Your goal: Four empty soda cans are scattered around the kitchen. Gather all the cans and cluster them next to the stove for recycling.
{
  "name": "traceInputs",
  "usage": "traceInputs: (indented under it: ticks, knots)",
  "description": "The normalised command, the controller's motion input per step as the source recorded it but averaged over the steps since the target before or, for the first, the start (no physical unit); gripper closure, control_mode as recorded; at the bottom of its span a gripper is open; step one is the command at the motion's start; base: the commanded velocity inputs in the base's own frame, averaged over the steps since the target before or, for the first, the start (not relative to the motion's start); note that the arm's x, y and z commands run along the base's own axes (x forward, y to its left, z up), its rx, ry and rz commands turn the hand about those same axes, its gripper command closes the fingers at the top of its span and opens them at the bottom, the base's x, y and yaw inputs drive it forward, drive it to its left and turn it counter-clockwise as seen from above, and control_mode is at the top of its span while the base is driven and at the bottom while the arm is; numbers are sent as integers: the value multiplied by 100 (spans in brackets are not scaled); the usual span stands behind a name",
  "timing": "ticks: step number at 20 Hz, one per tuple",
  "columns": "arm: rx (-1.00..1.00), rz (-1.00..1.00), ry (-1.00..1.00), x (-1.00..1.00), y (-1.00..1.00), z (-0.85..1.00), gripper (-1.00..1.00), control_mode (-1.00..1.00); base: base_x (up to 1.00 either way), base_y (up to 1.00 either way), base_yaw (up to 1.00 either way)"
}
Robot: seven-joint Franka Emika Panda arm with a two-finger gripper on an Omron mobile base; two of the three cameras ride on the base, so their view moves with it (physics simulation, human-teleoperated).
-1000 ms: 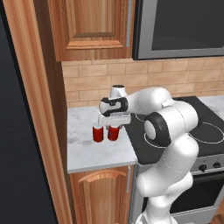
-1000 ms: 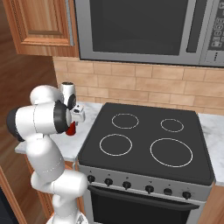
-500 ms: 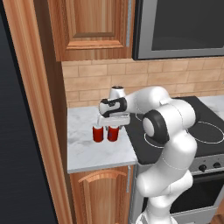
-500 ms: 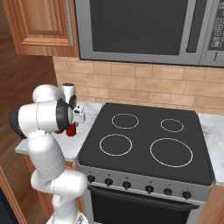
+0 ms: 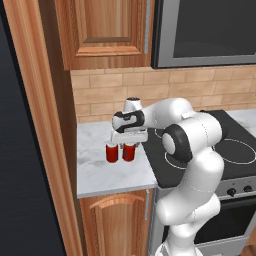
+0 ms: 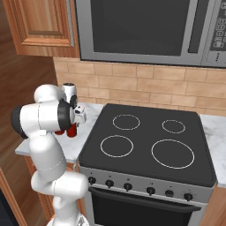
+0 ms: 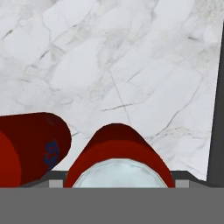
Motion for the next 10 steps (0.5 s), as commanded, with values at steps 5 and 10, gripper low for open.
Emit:
traceInputs:
  ticks: [5, 10]
  knots:
    - [0, 0, 0, 0, 0, 0, 100, 100, 0, 0, 0]
    - [0, 0, 0, 0, 0, 0, 100, 100, 0, 0, 0]
